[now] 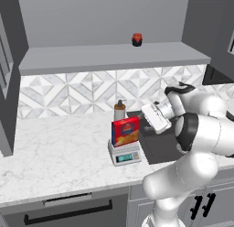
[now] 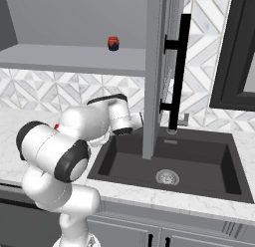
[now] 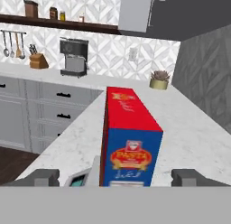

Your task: Pick the boxed food and place it on the digital scale for weighing, and close the cabinet.

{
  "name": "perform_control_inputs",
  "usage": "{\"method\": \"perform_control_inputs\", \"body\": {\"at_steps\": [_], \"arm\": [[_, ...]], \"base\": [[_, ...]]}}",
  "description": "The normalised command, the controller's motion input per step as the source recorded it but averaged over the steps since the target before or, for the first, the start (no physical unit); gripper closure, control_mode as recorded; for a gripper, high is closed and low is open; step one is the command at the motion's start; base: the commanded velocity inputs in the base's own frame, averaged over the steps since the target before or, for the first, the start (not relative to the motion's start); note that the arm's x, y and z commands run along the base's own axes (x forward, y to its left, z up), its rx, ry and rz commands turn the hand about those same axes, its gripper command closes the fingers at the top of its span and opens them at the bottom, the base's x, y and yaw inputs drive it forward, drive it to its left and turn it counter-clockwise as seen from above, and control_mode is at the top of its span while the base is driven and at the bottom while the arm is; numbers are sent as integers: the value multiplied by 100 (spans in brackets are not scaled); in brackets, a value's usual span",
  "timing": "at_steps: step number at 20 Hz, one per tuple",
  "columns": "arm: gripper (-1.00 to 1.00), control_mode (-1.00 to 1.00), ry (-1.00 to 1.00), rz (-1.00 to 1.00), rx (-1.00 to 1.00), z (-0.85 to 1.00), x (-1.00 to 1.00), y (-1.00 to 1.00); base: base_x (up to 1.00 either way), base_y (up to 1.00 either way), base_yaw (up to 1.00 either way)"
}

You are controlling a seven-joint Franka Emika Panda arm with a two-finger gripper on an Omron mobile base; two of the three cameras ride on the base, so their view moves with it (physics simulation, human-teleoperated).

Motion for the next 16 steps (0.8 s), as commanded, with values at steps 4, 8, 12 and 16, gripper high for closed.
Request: {"method": "perform_control_inputs", "body": {"at_steps": [4,8,12,16], "arm": [[-100,-100,-22,-28,0,0,-63,0],[-100,-100,-44,-31,-1,1,-100,49],[-100,-100,-40,-34,-2,25,-99,52],[-100,-100,-32,-36,0,49,-100,22]], "base": [[0,0,0],[0,0,0],[0,0,0],[0,0,0]]}}
